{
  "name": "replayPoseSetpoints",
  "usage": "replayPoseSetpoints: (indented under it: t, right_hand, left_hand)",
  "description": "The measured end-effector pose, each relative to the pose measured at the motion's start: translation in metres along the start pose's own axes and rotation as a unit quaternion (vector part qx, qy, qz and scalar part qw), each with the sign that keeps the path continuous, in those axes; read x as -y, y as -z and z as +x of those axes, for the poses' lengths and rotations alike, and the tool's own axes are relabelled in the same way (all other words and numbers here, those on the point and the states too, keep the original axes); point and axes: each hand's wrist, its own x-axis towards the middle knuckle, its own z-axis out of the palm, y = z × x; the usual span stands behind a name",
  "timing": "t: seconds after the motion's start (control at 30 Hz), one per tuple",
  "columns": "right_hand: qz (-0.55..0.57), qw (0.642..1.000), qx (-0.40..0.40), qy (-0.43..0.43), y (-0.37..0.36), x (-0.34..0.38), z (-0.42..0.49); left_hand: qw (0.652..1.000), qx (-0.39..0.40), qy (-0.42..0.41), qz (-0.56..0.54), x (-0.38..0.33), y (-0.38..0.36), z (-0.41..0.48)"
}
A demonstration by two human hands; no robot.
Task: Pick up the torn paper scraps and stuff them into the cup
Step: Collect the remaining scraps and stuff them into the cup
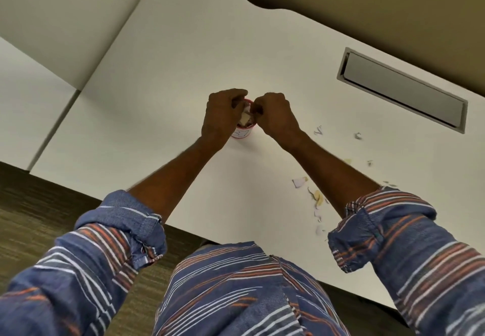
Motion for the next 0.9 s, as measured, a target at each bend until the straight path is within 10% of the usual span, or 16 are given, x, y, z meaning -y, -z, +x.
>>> replayPoseSetpoints:
  t: [0.2,0.43,0.9]
  right_hand:
    - [-0.010,1.000,0.004,-0.002,-0.008,0.007,-0.001]
    - [0.131,0.990,-0.038,-0.043,0.015,-0.011,-0.007]
    - [0.168,0.949,-0.065,-0.257,0.027,-0.172,-0.130]
  left_hand:
    - [0.995,-0.080,-0.021,-0.050,-0.002,0.005,-0.010]
    - [0.963,0.148,-0.076,0.211,-0.008,-0.002,-0.006]
    - [0.878,0.232,-0.079,0.411,-0.015,-0.030,0.023]
